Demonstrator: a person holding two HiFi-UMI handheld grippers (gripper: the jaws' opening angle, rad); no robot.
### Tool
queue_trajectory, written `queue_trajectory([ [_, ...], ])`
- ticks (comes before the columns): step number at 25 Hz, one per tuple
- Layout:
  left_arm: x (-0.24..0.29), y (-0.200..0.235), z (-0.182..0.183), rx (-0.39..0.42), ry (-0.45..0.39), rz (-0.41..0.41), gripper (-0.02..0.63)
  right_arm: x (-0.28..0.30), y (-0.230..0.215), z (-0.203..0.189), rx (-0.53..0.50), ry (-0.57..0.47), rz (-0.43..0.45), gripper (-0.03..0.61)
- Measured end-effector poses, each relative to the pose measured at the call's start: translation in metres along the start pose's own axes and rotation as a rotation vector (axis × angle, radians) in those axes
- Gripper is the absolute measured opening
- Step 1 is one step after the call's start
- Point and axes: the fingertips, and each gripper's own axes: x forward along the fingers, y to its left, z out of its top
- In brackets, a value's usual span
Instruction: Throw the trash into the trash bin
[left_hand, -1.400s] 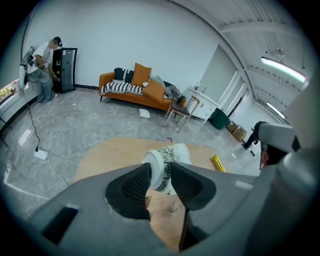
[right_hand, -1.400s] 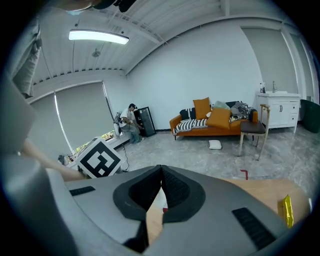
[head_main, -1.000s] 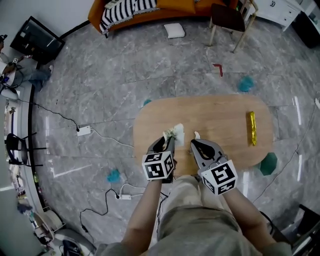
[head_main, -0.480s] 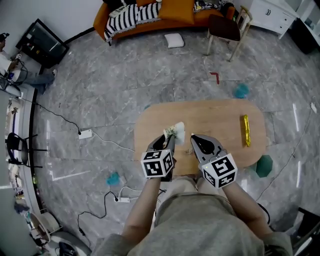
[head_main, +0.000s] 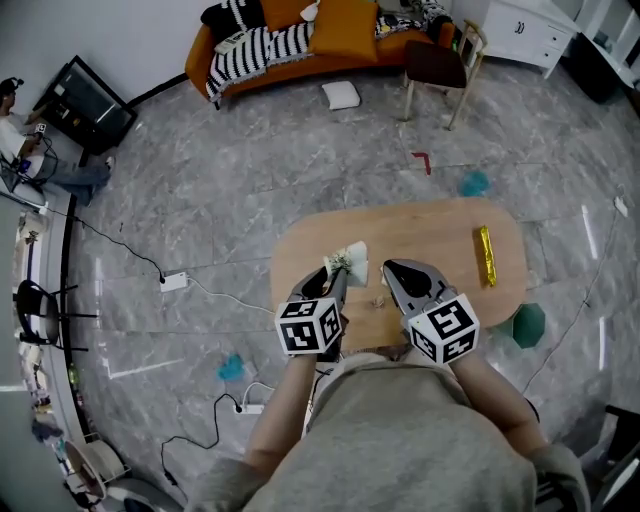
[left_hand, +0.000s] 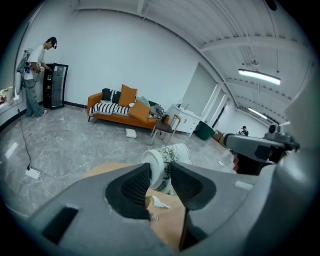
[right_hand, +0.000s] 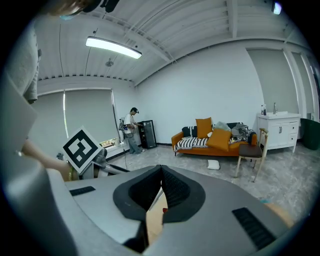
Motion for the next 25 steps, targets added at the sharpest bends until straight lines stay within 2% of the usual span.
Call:
queue_trajectory([
  [7,-0.017,-0.007,0.005,0.034,-0.016,-0.05,0.14,-0.014,0.009,0.009,-0.007,-0.034,-0.03,0.009],
  [15,-0.031,-0.009,0.008,0.058,-0.027,-0.094,0.14,-0.019,0.019,0.005,0.035,-0.052,-0.077,0.009],
  [25,-0.028,-0.024,0.007,0.087,-0.022,-0.146,0.14,-0.034,0.014,0.005,0.037,-0.067,-0.129,0.009],
])
